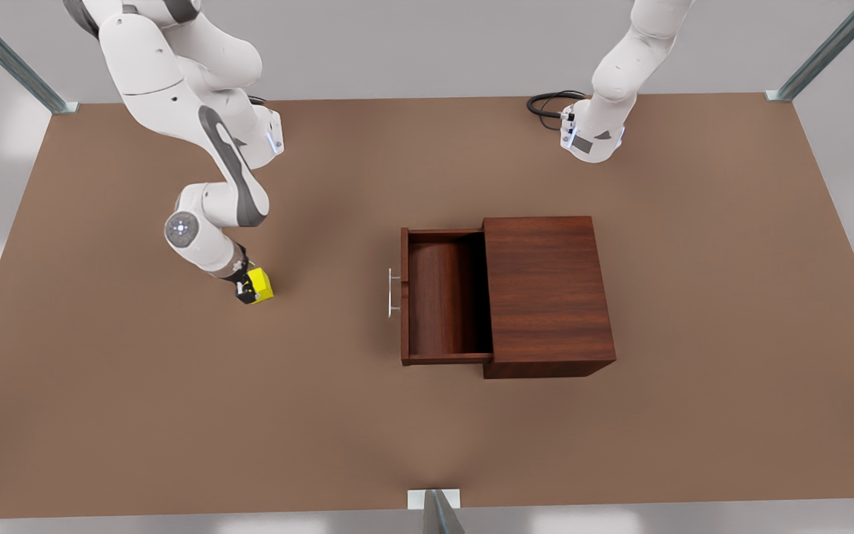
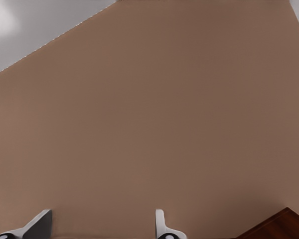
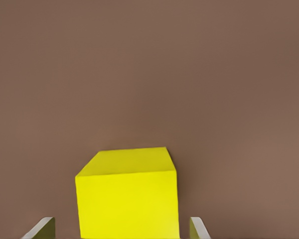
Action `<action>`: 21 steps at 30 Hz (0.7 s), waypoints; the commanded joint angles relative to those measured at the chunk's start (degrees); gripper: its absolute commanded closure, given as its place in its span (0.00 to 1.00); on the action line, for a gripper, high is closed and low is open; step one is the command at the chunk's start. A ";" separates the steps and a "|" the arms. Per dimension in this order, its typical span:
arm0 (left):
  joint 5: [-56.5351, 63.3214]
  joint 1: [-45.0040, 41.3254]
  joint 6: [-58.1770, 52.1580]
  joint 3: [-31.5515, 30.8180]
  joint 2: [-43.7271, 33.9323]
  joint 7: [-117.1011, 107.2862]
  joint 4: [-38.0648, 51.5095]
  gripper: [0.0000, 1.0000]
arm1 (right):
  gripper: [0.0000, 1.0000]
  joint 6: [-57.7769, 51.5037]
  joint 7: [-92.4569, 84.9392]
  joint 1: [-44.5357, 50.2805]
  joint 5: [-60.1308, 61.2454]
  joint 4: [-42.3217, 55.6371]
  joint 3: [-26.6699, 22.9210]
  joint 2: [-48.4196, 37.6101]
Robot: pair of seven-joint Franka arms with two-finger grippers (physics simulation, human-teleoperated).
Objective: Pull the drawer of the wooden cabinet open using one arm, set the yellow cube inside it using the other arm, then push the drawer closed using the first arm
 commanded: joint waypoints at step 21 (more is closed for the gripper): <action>0.92 -53.99 -5.64 -0.66 0.39 8.39 1.78 0.00 | 0.22 4.74 2.91 0.00 -1.70 0.92 -0.08 5.40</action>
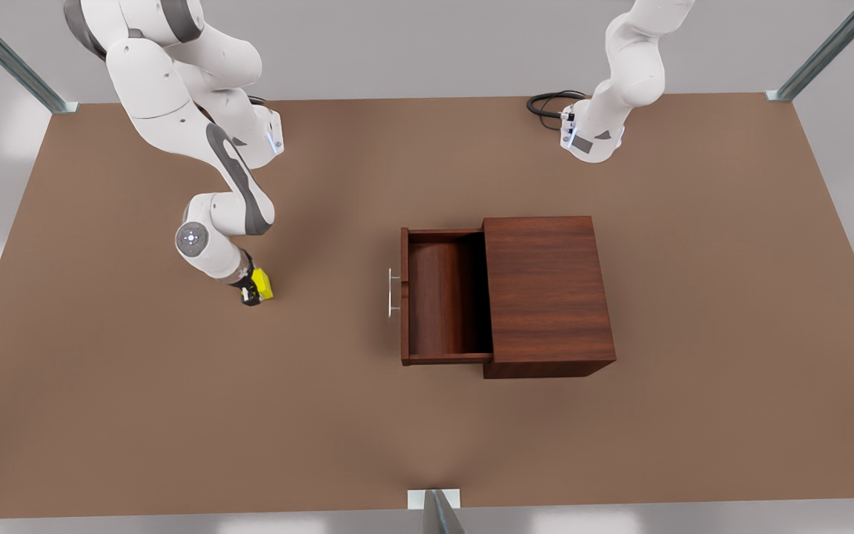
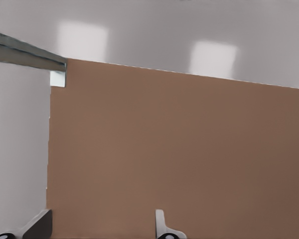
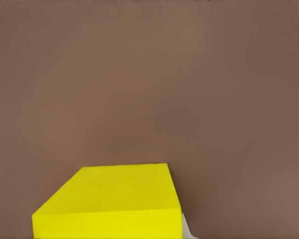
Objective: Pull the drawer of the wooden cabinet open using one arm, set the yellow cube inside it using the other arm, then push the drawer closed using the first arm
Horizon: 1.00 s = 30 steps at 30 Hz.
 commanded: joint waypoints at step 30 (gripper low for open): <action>1.52 -99.39 -10.77 -0.67 20.06 0.70 30.08 0.00 | 0.40 -56.43 43.60 16.85 -1.06 67.16 2.46 11.91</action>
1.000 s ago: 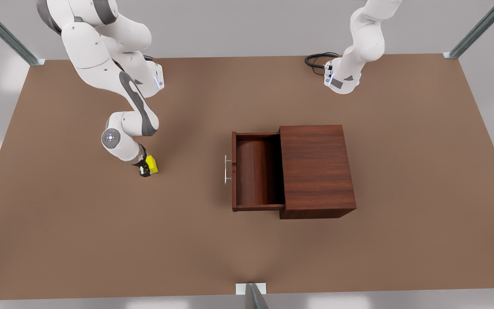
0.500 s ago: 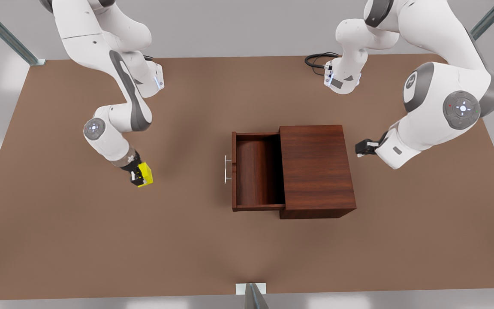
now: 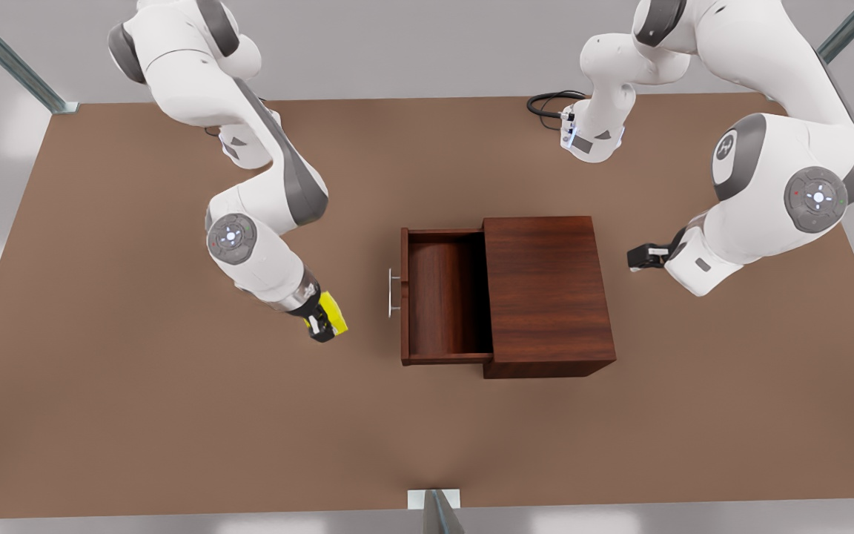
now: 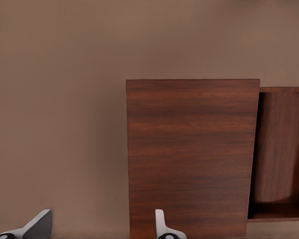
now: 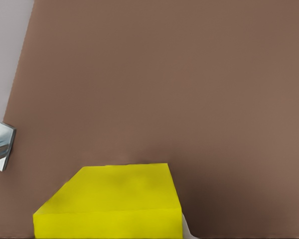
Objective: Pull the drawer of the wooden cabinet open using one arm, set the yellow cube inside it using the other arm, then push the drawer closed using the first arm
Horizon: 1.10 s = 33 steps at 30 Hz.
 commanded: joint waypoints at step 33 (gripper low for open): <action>2.07 -4.55 3.68 0.01 1.83 0.11 0.60 0.00 | 0.00 -24.48 -12.72 -17.50 -7.63 15.92 5.30 3.01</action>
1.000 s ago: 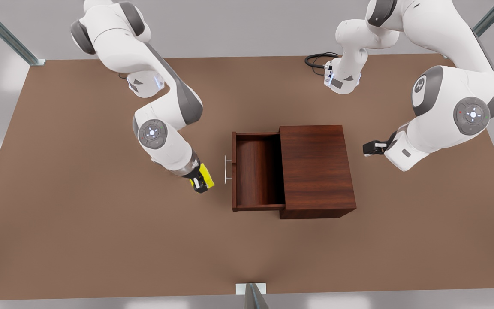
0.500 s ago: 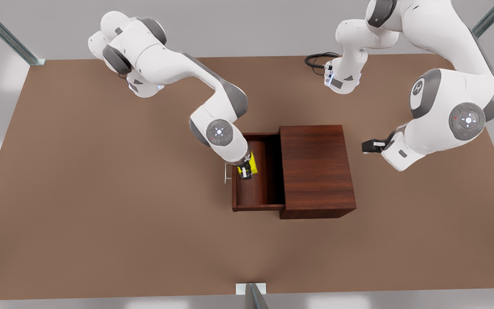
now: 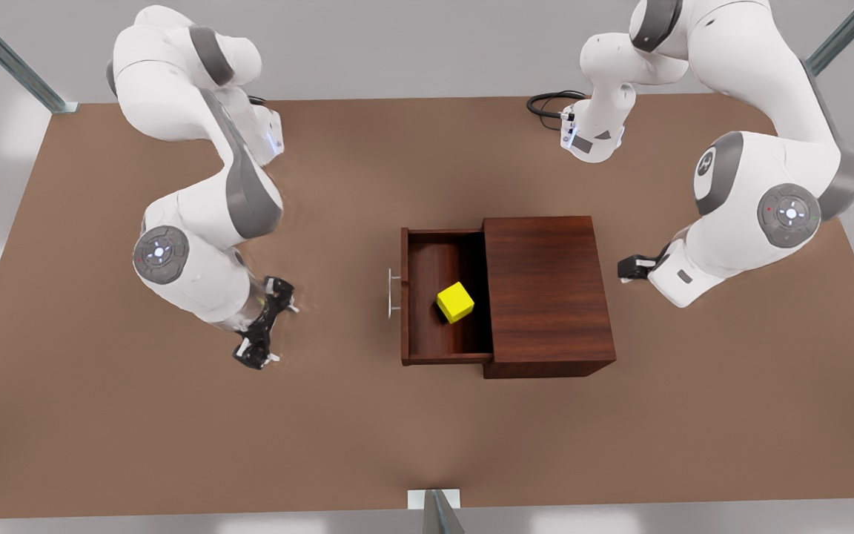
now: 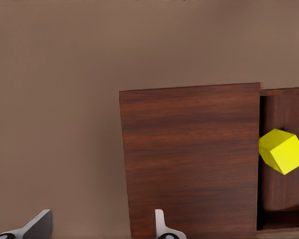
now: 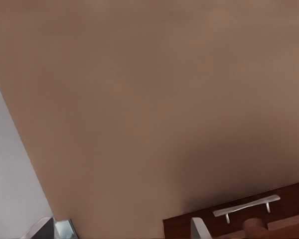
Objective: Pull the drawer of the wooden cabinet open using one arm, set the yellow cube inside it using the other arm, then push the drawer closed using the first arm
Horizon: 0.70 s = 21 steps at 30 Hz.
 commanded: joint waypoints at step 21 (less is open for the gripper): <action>10.22 -42.52 57.63 4.03 30.57 -73.79 13.22 0.00 | 0.00 3.08 -122.09 -10.59 -6.00 -32.17 -6.98 -14.61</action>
